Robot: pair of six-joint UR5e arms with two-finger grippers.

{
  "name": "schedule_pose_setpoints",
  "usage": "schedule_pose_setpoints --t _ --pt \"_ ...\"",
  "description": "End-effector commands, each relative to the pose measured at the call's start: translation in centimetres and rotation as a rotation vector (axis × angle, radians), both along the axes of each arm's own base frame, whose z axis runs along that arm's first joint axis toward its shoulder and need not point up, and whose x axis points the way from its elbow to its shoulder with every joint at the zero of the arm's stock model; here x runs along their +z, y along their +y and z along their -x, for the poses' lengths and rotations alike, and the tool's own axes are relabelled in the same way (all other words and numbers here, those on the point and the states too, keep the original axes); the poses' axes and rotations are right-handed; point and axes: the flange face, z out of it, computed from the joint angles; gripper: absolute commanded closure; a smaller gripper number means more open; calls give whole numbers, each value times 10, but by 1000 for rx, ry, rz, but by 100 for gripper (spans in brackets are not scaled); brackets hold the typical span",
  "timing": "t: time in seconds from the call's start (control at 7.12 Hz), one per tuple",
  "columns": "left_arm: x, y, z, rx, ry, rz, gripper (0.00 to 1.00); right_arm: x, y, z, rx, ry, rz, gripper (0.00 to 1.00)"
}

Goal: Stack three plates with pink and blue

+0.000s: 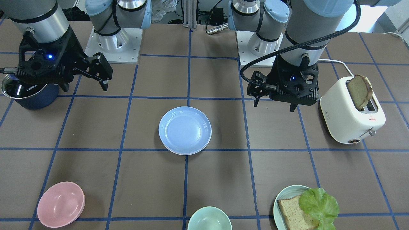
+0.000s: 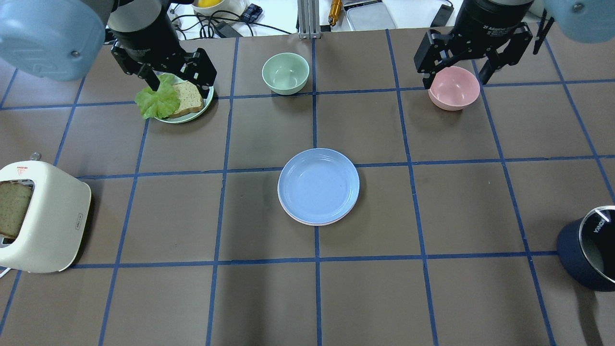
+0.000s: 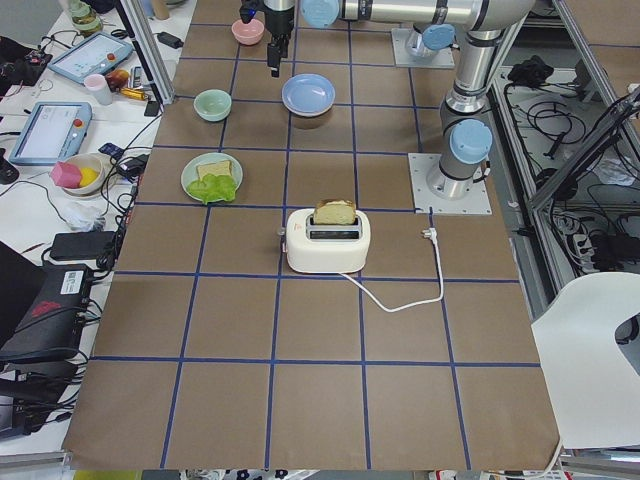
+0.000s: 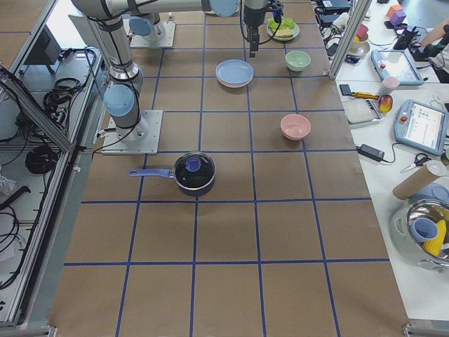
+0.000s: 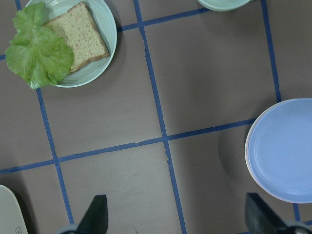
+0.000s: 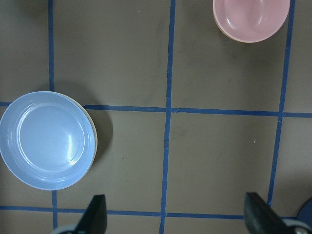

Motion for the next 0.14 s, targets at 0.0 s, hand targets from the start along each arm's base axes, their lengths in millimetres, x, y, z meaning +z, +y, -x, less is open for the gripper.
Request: schedule_pose_setpoints --t 0.0 --pt "2 9 -6 1 9 3 0 -2 -1 3 -11 0 -1 0"
